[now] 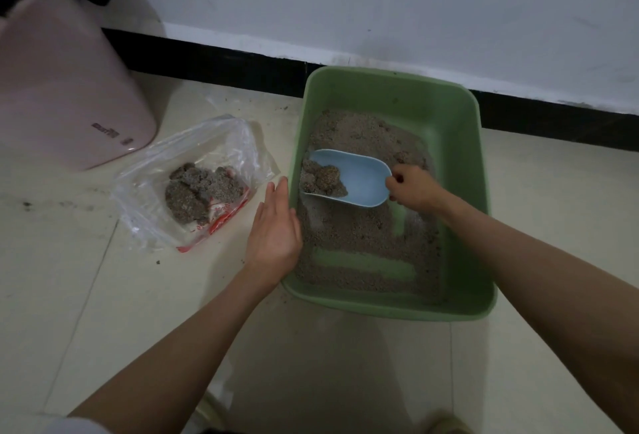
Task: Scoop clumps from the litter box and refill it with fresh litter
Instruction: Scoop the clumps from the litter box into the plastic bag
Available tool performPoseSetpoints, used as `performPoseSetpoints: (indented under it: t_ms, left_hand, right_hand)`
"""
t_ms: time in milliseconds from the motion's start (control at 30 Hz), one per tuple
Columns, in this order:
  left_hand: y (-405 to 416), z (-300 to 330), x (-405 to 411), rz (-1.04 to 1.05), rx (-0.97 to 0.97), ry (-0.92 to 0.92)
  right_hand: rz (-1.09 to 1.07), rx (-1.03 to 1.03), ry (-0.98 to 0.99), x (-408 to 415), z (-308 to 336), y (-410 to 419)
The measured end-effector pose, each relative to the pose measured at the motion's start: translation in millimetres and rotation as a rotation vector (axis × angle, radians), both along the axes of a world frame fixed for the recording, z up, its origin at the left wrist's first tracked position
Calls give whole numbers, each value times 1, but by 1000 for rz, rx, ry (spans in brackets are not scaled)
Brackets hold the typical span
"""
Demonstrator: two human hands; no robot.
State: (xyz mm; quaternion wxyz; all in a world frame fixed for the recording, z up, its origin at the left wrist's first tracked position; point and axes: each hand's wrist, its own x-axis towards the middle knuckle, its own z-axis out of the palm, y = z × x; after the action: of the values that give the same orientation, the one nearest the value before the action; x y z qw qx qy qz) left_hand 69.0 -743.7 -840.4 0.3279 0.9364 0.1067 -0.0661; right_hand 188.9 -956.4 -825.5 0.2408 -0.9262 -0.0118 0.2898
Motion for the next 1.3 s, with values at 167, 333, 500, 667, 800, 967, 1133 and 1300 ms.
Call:
performPoseSetpoints:
  t_ms: [167, 333, 500, 667, 800, 967, 1133, 1300]
  left_hand:
    - [1, -1, 0, -4, 2, 3]
    - [1, -2, 0, -13, 18, 4]
    - [1, -1, 0, -11, 23, 6]
    - [1, -3, 1, -8, 19, 5]
    - [2, -5, 1, -12, 18, 2]
    - [2, -6, 0, -13, 16, 8]
    - [2, -6, 1, -15, 9, 2]
    - [3, -8, 1, -8, 3, -2]
  right_hand:
    - [-47, 67, 77, -6, -1, 1]
    - [-65, 125, 95, -9, 5, 2]
    - [-147, 166, 51, -7, 9, -2]
    - [-224, 167, 25, -6, 14, -7]
    - [-276, 182, 9, -4, 19, -7]
    - [-253, 79, -80, 4, 23, -11]
    - [-10, -238, -115, 12, 36, -1]
    - [150, -297, -148, 15, 52, 22]
